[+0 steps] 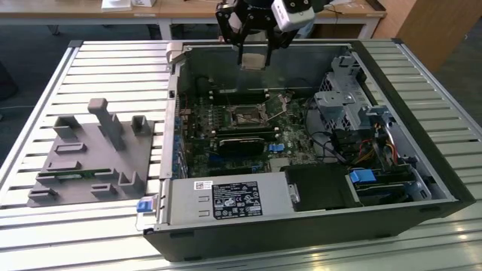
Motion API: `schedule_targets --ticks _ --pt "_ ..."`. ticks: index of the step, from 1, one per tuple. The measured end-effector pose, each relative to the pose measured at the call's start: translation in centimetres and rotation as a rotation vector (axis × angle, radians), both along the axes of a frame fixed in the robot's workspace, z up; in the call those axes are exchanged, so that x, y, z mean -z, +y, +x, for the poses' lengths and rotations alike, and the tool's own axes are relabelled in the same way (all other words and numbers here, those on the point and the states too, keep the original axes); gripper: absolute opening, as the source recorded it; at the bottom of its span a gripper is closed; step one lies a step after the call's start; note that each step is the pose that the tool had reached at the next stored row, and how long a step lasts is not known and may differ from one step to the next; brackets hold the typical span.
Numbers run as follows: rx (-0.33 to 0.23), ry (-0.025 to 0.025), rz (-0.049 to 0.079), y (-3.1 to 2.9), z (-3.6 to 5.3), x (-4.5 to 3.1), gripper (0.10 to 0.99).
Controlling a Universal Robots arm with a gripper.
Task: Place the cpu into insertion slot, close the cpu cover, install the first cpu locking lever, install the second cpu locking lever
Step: 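Place the cpu into insertion slot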
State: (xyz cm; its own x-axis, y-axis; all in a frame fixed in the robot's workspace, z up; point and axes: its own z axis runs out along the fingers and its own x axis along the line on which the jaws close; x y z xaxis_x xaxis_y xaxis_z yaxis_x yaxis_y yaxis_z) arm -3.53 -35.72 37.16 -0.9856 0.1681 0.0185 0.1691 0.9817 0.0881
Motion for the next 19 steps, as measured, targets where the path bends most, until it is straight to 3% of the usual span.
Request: schedule_targets --ticks 11,19 --pt "0.181 0.0001 0.000 0.01 0.00 0.53 0.537" --pt "0.270 0.0001 0.000 0.04 -0.04 0.83 0.537"
